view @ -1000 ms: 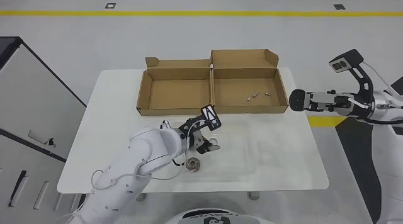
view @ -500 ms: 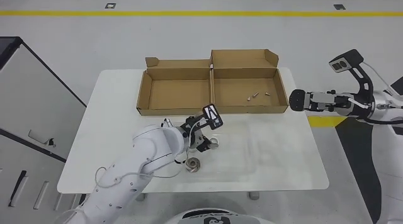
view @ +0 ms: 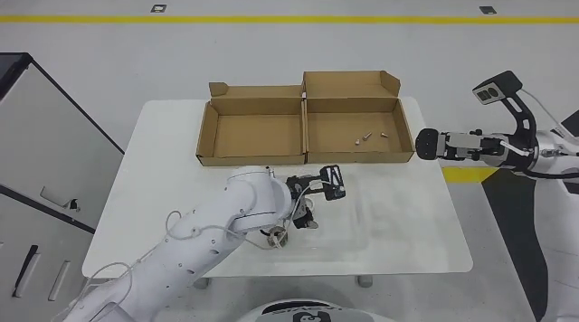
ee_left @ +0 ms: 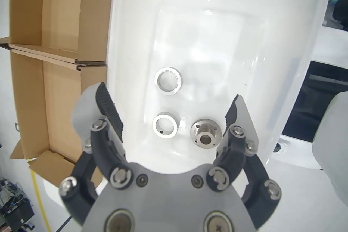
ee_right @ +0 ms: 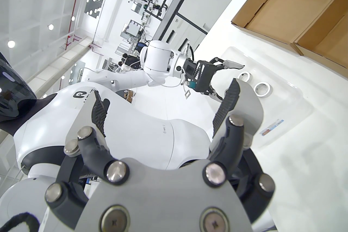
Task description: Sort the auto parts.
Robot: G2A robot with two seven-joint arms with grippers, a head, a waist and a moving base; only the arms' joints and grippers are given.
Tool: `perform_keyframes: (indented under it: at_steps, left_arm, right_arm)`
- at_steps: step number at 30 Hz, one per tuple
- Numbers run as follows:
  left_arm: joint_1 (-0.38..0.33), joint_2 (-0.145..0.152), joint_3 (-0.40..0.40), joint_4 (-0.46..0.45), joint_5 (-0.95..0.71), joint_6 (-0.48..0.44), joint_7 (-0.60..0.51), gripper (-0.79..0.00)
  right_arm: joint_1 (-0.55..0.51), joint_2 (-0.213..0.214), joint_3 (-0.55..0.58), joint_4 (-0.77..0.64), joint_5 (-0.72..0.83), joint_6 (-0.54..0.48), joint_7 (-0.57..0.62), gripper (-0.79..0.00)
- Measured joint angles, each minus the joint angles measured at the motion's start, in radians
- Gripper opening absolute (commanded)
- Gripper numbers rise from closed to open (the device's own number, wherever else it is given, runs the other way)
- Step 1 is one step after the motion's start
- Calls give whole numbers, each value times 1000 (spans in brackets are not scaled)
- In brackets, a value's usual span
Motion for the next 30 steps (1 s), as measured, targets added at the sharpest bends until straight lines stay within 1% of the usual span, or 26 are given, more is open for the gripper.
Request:
perform_keyframes:
  at_steps: [1, 3, 5, 6, 8, 10, 15, 16, 20, 26, 30]
  left_arm:
    - [-4, -2, 7, 8, -5, 3, -4, -197]
    - [-14, -5, 23, 27, -7, 8, -11, -228]
    - [-21, -8, 36, 45, -7, 12, -11, -299]
    - [-28, -10, 45, 57, -5, 15, -11, -311]
    - [-39, -15, 60, 75, -4, 20, -4, -369]
    - [-52, -19, 73, 93, 1, 24, -3, -394]
    - [-87, -34, 115, 152, 11, 38, -8, -382]
    - [-93, -37, 123, 163, 14, 41, -11, -394]
    - [-119, -51, 155, 213, 21, 59, -4, -400]
    - [-145, -66, 179, 260, 35, 81, 8, -394]
    - [-158, -73, 190, 283, 49, 93, 11, -406]
  right_arm:
    - [0, 0, 0, 0, 0, 0, 0, 0]
    - [0, 0, 0, 0, 0, 0, 0, 0]
    - [0, 0, 0, 0, 0, 0, 0, 0]
    - [0, 0, 0, 0, 0, 0, 0, 0]
    - [0, 0, 0, 0, 0, 0, 0, 0]
    - [0, 0, 0, 0, 0, 0, 0, 0]
    - [0, 0, 0, 0, 0, 0, 0, 0]
    - [0, 0, 0, 0, 0, 0, 0, 0]
    - [0, 0, 0, 0, 0, 0, 0, 0]
    - [0, 0, 0, 0, 0, 0, 0, 0]
    - [0, 0, 0, 0, 0, 0, 0, 0]
